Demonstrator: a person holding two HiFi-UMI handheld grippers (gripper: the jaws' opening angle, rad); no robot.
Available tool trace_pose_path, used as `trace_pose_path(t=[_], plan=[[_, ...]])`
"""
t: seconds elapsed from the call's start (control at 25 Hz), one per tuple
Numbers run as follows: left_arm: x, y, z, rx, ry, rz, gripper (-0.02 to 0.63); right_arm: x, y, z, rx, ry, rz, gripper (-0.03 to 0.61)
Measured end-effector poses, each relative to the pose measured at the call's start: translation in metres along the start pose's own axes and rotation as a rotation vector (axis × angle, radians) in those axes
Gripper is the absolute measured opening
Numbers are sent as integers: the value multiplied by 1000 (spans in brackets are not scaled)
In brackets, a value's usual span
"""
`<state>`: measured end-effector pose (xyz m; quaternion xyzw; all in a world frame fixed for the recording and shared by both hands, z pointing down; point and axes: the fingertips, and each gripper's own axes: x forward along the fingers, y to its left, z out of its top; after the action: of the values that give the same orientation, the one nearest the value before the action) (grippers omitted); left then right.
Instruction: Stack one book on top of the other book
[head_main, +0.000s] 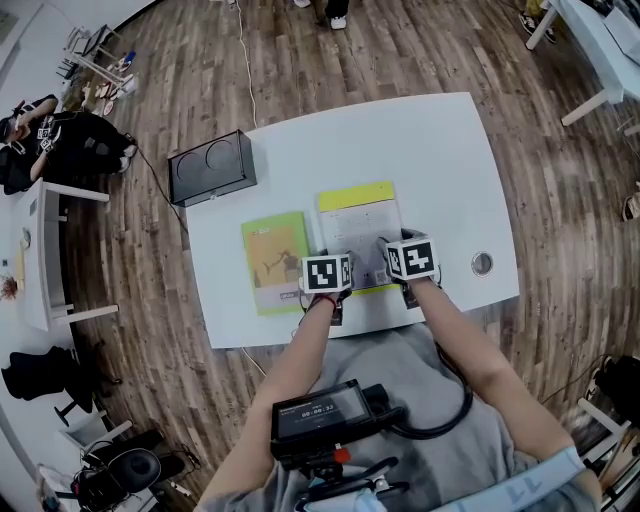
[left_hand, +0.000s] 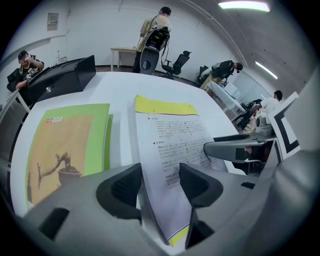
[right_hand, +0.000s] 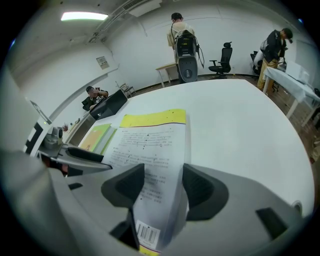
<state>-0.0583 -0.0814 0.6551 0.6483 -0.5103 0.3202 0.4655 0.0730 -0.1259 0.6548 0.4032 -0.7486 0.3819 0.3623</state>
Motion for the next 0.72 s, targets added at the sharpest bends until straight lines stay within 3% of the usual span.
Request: trace_pose_path(t=[0.72], plan=[[-21, -34, -89, 6, 42, -60, 241, -41, 5, -91, 39, 16, -13, 252]])
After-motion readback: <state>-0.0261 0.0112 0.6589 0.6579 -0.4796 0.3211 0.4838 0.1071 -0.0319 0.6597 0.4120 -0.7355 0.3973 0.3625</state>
